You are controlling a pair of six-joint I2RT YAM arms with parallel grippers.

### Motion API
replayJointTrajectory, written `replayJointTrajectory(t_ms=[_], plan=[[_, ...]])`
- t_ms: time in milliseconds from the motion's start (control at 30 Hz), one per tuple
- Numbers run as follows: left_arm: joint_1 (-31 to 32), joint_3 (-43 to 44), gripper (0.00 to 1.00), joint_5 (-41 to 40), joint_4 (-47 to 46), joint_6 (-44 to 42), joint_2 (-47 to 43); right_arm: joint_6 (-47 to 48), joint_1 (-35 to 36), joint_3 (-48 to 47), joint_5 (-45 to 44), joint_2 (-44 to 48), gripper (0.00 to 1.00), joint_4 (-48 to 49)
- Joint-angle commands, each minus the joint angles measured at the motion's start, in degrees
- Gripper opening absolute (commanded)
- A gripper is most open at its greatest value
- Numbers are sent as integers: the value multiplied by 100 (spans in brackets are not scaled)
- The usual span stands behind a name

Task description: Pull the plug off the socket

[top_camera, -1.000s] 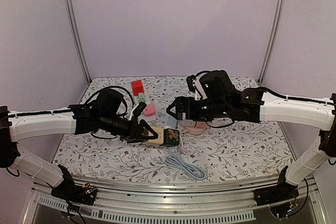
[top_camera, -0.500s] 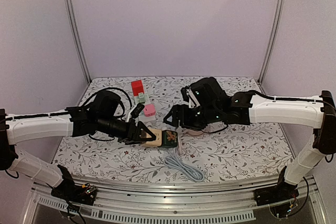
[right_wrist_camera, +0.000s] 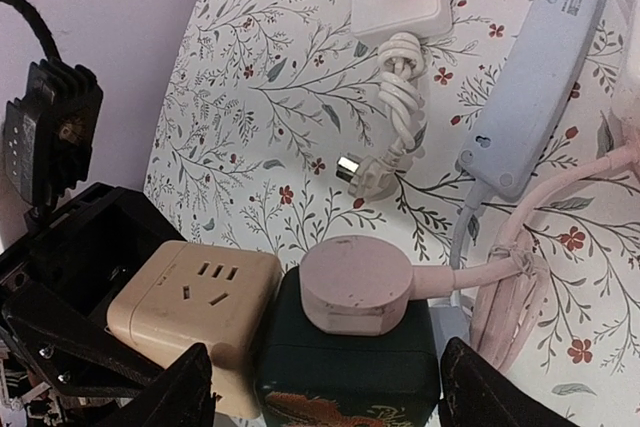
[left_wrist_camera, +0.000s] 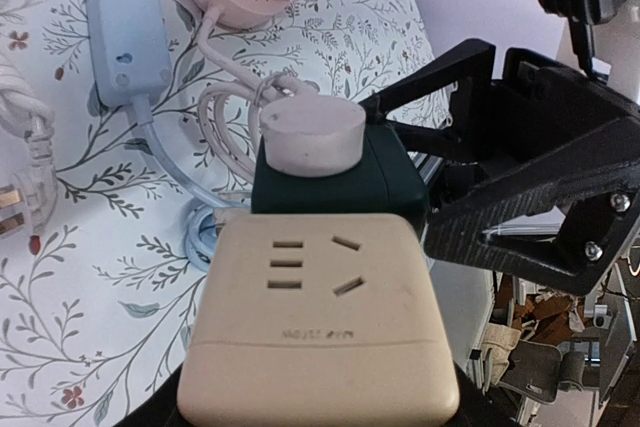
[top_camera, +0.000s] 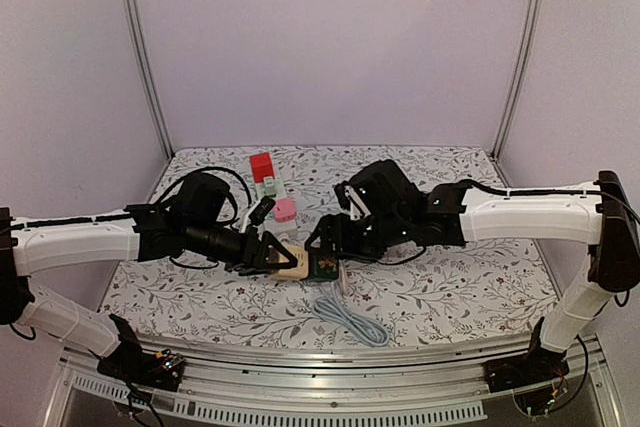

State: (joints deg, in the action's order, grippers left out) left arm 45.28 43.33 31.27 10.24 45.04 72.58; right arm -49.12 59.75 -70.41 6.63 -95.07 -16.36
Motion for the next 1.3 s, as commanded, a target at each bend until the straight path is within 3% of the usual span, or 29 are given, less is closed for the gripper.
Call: replayJointTrajectory(t_ms=[0,700,1000,1267], plan=[[78,75,5,314,-670,-41,-305,-100,35,85,86,-117,76,-60],[51,47,3,384,-844,-2,-339,-226,114,230,106,-192,69,-97],[52,4,4,453,-923,-98,-564,-103,135,-13,145,-479,49,-50],[-4,-35,4,419,-921,8,-457,329,275,29,-161,-495,41,3]])
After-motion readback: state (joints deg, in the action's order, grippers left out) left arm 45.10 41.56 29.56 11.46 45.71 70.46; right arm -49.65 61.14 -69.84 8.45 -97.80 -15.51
